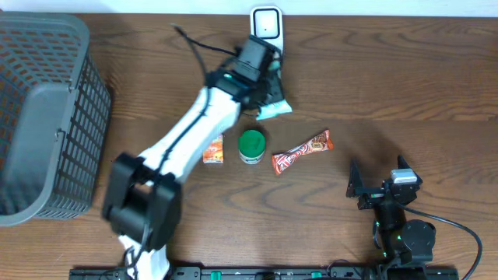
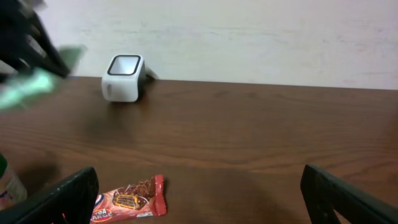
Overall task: Scan the item barcode
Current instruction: 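Carry the wet-wipe pack out of the basket toward the scanner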
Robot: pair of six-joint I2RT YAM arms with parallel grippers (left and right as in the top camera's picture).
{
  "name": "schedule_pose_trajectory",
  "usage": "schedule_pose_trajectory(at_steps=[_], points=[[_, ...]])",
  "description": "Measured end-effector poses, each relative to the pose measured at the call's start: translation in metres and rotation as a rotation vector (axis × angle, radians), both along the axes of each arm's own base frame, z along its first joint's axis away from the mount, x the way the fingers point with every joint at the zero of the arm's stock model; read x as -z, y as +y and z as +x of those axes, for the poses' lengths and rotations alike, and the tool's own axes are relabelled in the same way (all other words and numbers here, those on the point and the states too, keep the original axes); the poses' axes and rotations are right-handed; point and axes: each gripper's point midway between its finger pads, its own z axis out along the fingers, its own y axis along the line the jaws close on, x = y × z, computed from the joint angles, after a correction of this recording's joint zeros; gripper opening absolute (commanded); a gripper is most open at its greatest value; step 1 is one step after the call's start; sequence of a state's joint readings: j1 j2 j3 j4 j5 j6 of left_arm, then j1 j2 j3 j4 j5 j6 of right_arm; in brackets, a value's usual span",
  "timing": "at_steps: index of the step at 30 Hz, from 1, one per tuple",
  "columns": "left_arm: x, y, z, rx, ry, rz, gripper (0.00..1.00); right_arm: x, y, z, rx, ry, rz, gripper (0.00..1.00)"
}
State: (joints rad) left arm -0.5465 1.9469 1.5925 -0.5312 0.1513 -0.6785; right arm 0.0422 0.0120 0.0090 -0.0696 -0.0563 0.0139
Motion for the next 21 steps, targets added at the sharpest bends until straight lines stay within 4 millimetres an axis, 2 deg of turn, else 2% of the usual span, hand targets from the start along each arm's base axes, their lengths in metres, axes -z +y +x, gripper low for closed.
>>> schedule_pose_trajectory(at_steps=[7, 11, 15, 21], points=[[0.057, -0.026, -0.01, 0.067, 0.054, 0.07, 0.46, 0.0, 0.0, 0.0, 0.0, 0.0, 0.0, 0.99], [0.078, -0.034, -0.018, 0.094, 0.085, 0.097, 0.46, 0.0, 0.0, 0.0, 0.0, 0.0, 0.0, 0.99], [0.088, -0.044, -0.028, 0.119, 0.101, 0.11, 0.46, 0.0, 0.0, 0.0, 0.0, 0.0, 0.0, 0.99], [0.089, -0.053, -0.036, 0.144, 0.101, 0.113, 0.46, 0.0, 0.0, 0.0, 0.0, 0.0, 0.0, 0.99]])
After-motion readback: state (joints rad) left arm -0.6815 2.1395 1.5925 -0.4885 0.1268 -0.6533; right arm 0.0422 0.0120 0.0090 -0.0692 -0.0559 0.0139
